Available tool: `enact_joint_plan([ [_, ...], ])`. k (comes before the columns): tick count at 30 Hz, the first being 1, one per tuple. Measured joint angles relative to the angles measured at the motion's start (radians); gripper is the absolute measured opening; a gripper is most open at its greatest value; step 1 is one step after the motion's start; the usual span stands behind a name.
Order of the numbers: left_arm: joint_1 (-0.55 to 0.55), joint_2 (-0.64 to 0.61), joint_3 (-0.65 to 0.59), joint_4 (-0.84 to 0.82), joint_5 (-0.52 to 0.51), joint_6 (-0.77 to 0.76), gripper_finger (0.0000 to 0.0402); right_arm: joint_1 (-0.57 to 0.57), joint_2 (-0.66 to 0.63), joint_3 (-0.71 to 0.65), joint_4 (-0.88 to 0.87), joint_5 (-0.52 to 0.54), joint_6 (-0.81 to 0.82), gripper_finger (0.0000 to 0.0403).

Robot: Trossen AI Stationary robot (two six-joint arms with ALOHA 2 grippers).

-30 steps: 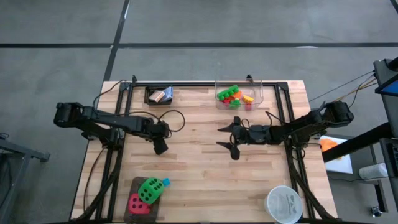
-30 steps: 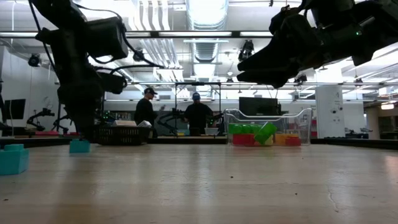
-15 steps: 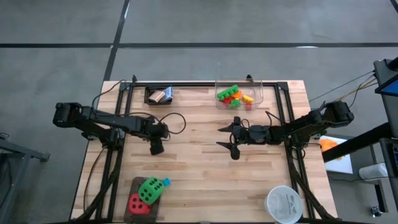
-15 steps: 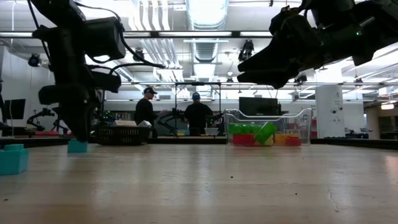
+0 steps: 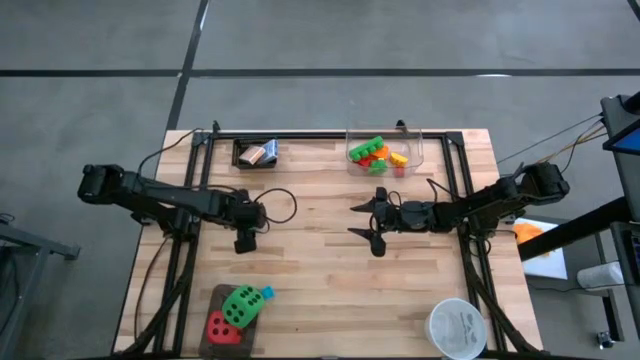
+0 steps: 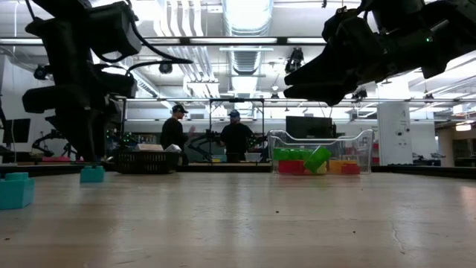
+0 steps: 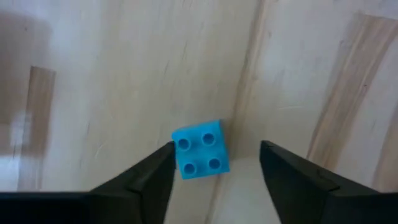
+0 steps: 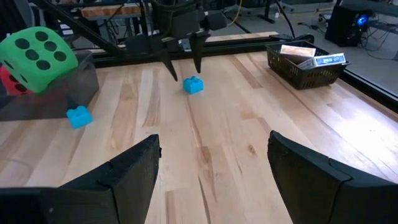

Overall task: Pick & Place Toys
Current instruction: Put the top blue game piece into the transparent bin

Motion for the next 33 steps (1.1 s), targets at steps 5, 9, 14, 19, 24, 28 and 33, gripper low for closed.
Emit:
enact_joint_plan([
  [5,0.003,0.001,0.0,-0.004,-0.001,-0.038,0.0325,0.002,0.0,0.0,-0.004,0.0,0.0,0.029],
  [9,0.005,0.001,-0.001,-0.002,-0.018,-0.074,0.039,0.002,0.0,0.0,-0.01,0.0,0.0,0.029],
  [14,0.023,0.001,-0.034,0.017,-0.02,-0.08,0.0367,0.003,0.0,0.0,-0.01,0.0,0.0,0.029],
  [19,0.043,0.001,-0.093,0.119,-0.019,-0.08,0.0334,0.002,0.0,0.001,-0.008,0.0,0.0,0.029],
  [24,0.048,0.001,-0.129,0.165,-0.019,-0.081,0.0296,0.002,-0.003,0.001,-0.007,0.0,-0.001,0.029],
  [28,0.049,0.001,-0.144,0.165,-0.014,-0.086,0.0257,0.002,-0.003,0.001,-0.007,0.0,-0.001,0.029],
  [33,0.048,0.001,-0.148,0.169,-0.011,-0.101,0.0196,0.002,-0.003,0.009,-0.006,0.0,-0.002,0.029],
])
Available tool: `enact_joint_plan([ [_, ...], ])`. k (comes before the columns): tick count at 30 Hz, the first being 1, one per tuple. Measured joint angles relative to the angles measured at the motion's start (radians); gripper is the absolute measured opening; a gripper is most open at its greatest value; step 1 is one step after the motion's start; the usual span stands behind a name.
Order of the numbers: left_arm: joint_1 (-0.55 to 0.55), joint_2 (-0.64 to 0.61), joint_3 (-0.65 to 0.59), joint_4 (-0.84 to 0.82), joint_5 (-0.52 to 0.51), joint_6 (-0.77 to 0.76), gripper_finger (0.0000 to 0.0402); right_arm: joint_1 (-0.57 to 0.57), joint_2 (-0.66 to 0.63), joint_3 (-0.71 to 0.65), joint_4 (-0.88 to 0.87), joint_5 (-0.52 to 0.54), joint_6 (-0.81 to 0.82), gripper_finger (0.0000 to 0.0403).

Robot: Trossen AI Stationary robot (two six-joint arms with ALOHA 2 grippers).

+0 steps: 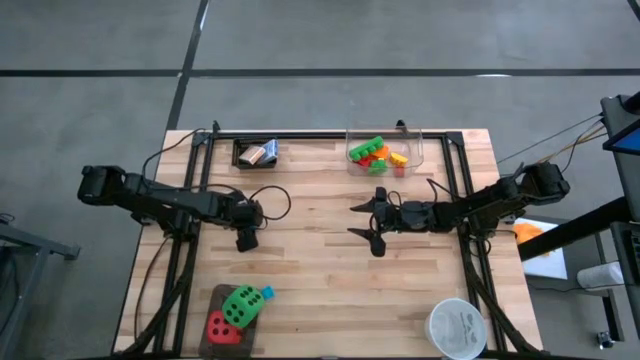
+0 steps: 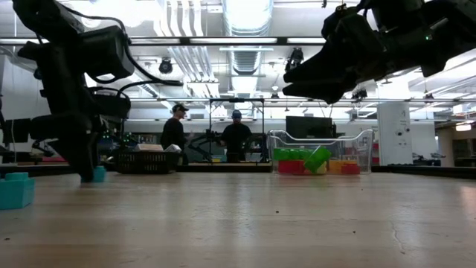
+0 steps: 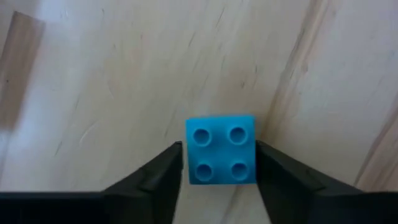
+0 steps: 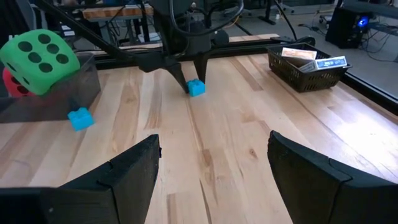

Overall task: Pick & Place Toys
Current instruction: Put the top blue game piece into the transparent bin

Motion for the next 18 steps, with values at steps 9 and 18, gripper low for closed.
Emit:
enact_joint_plan([
  [9,-0.002,0.0,0.006,0.008,-0.027,0.008,0.0134,0.0,0.0,0.002,0.0,0.0,-0.025,0.029],
  [18,-0.006,-0.056,0.006,0.203,-0.035,0.061,0.0134,0.003,0.0,0.001,0.038,0.0,-0.053,0.029],
])
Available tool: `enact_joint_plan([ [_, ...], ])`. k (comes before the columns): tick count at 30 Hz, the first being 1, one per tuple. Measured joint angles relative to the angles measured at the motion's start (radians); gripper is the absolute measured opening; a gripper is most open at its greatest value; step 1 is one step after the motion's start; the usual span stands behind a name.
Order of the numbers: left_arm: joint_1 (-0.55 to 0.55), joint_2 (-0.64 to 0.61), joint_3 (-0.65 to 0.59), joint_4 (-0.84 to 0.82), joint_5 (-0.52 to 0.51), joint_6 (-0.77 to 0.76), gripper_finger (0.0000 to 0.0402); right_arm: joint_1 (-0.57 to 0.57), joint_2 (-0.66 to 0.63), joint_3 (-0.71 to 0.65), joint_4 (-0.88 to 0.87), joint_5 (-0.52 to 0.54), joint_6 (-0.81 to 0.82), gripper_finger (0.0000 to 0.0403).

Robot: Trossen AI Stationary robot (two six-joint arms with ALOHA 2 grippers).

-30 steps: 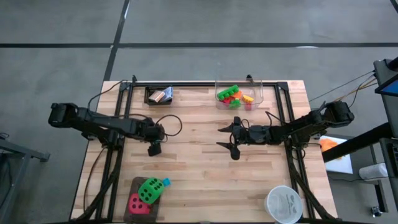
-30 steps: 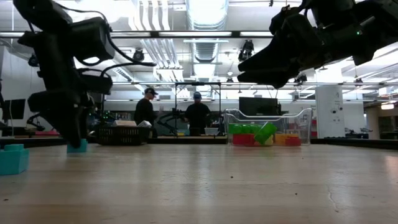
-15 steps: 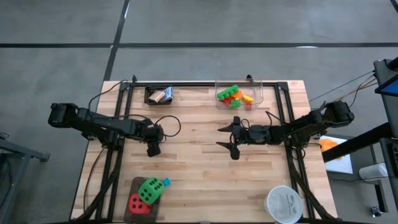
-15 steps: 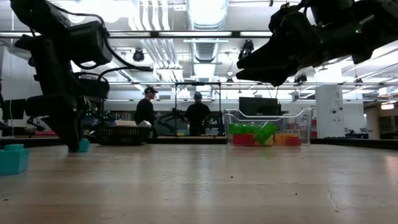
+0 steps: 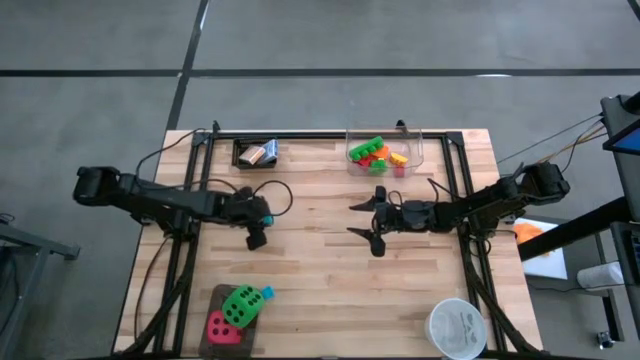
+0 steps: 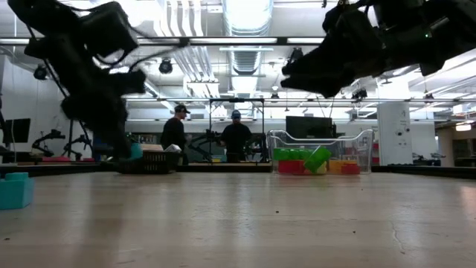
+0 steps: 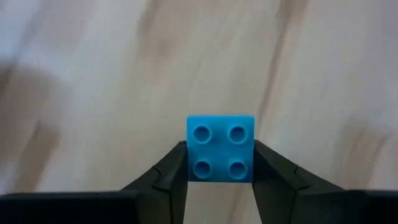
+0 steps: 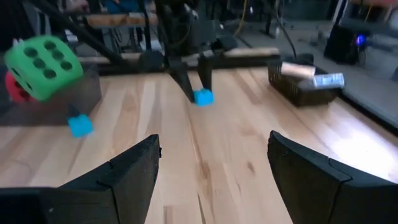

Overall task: Pick & Place Toys
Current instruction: Put the top blue game piece into the transparent bin

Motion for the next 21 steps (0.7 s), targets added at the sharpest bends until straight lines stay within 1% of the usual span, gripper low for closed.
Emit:
enact_joint_plan([
  [2,0.0,-0.025,-0.004,0.09,0.001,0.022,0.0134,0.01,0.0,-0.009,0.06,-0.002,-0.02,0.029],
  [4,0.0,-0.044,-0.015,0.224,0.001,0.053,0.0134,0.028,0.006,-0.021,0.149,-0.009,-0.056,0.029],
  [6,-0.002,-0.053,-0.045,0.413,0.013,0.086,0.0134,0.055,0.022,-0.038,0.265,-0.012,-0.112,0.029],
  [9,-0.002,-0.039,-0.102,0.724,0.085,0.14,0.0134,0.1,0.06,-0.066,0.443,-0.023,-0.211,0.029],
  [11,-0.001,-0.008,-0.125,0.874,0.118,0.151,0.0134,0.127,0.086,-0.09,0.542,-0.028,-0.267,0.029],
  [13,0.001,0.031,-0.13,0.946,0.122,0.153,0.0134,0.147,0.111,-0.103,0.622,-0.028,-0.309,0.029],
  [16,0.013,0.112,-0.094,0.965,0.099,0.153,0.0134,0.161,0.13,-0.111,0.689,-0.029,-0.35,0.029],
  [21,0.031,0.277,0.057,0.964,0.096,0.209,0.0134,0.164,0.118,-0.11,0.707,-0.027,-0.375,0.029],
])
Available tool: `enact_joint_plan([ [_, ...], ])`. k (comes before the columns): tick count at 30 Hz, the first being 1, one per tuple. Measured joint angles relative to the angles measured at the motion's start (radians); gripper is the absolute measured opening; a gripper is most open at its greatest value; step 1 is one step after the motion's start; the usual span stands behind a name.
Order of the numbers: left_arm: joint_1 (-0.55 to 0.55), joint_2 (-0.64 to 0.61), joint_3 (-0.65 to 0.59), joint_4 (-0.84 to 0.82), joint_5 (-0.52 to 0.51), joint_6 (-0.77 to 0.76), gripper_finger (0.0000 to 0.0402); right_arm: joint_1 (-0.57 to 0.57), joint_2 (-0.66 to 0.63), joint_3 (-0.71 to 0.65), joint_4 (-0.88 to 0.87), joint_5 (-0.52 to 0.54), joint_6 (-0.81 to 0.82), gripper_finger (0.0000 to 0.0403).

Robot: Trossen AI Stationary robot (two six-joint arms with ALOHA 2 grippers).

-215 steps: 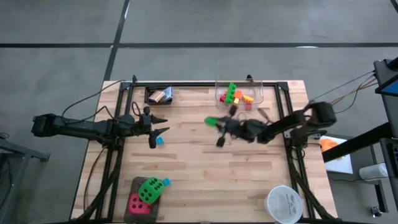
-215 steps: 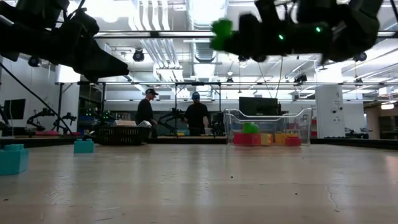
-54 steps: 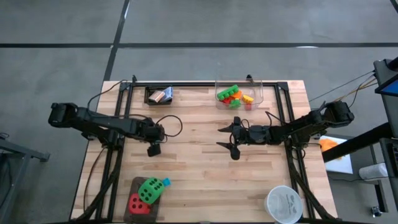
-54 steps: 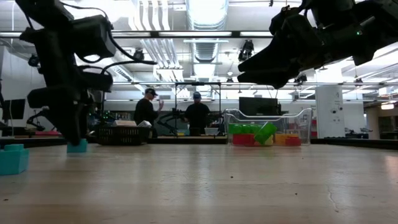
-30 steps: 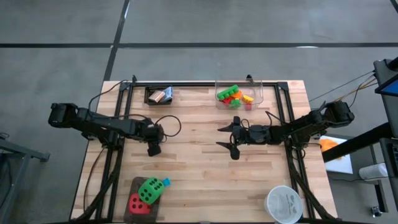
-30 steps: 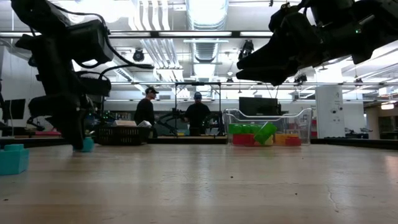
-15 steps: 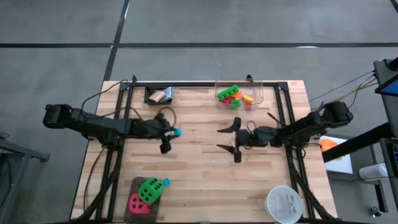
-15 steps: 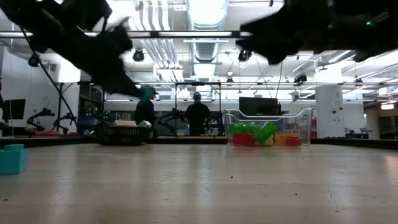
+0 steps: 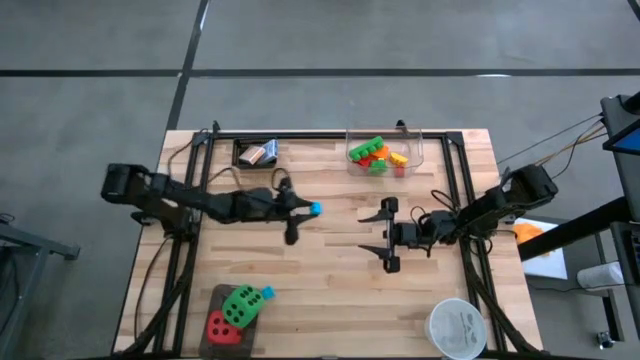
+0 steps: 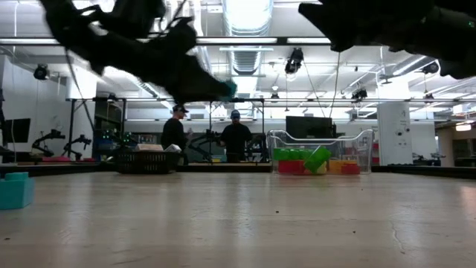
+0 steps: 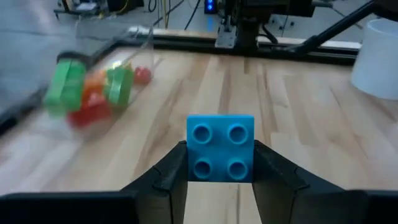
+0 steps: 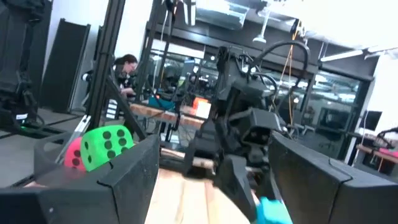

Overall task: Pick & Place Toys
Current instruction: Put the top blue game piece into the transparent bin

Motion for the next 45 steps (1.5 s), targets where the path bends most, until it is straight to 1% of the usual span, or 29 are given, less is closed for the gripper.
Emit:
enact_joint_plan([
  [2,0.014,0.06,0.082,-0.034,0.0,0.033,0.0134,0.006,-0.016,0.0,0.0,0.001,-0.011,0.029],
  [4,0.041,0.117,0.178,-0.111,-0.011,0.064,0.0134,0.015,-0.036,-0.002,-0.004,0.001,-0.024,0.029],
  [7,0.101,0.208,0.333,-0.252,-0.016,0.09,0.0134,0.034,-0.067,-0.013,-0.005,0.002,-0.053,0.029],
  [10,0.177,0.297,0.482,-0.354,-0.015,0.093,0.0134,0.053,-0.089,-0.024,-0.004,0.014,-0.075,0.029],
  [15,0.277,0.431,0.678,-0.393,-0.014,0.116,0.0134,0.072,-0.111,-0.048,-0.01,0.029,-0.095,0.029],
  [20,0.336,0.533,0.82,-0.44,0.049,0.119,0.0134,0.073,-0.116,-0.054,-0.007,0.047,-0.1,0.029],
  [22,0.35,0.576,0.872,-0.436,0.055,0.127,0.0134,0.073,-0.117,-0.055,-0.006,0.047,-0.101,0.029],
  [27,0.363,0.636,0.941,-0.45,0.057,0.137,0.0134,0.073,-0.117,-0.058,-0.007,0.049,-0.103,0.029],
  [29,0.362,0.645,0.947,-0.458,0.057,0.135,0.0153,0.073,-0.117,-0.059,-0.009,0.05,-0.102,0.029],
  [35,0.363,0.644,0.941,-0.486,0.055,0.107,0.0274,0.073,-0.117,-0.059,-0.01,0.051,-0.101,0.029],
  [38,0.363,0.643,0.941,-0.502,0.053,0.092,0.0319,0.073,-0.117,-0.059,-0.01,0.054,-0.1,0.029],
  [41,0.363,0.635,0.94,-0.538,0.053,0.089,0.0346,0.073,-0.117,-0.059,-0.009,0.055,-0.099,0.029],
  [45,0.363,0.627,0.939,-0.58,0.053,0.09,0.0359,0.073,-0.117,-0.059,-0.011,0.055,-0.099,0.029],
])
